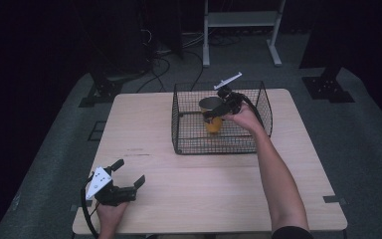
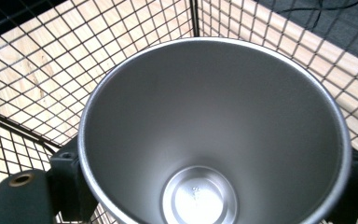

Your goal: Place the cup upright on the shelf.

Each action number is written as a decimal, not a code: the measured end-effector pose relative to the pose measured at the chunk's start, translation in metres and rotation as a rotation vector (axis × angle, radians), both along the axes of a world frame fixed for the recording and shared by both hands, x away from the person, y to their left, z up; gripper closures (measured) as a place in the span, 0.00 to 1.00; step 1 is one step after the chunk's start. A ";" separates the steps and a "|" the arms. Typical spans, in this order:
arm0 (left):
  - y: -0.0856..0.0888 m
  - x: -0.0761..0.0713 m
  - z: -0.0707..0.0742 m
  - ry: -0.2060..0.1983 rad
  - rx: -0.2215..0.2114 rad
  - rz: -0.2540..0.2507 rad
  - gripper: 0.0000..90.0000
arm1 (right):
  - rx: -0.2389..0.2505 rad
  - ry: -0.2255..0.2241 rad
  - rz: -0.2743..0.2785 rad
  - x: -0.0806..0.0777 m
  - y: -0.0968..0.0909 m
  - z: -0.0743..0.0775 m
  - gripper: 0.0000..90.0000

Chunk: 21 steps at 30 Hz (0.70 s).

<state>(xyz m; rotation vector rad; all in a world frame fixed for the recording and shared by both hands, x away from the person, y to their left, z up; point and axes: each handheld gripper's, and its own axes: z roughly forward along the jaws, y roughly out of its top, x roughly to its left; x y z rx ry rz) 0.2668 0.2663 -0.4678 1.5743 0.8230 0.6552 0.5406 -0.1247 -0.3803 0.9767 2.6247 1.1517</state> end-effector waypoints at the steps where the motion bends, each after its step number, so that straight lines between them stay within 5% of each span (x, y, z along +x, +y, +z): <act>1: 0.000 0.000 0.000 0.000 0.000 0.000 0.01 | -0.006 -0.002 0.002 0.000 0.001 -0.001 0.14; 9: 0.000 0.000 0.000 -0.001 0.001 0.001 0.01 | -0.006 -0.011 0.006 0.001 0.006 -0.004 0.14; 21: 0.000 0.000 0.000 -0.001 0.001 0.000 0.01 | -0.071 -0.016 0.030 0.002 0.014 -0.015 0.14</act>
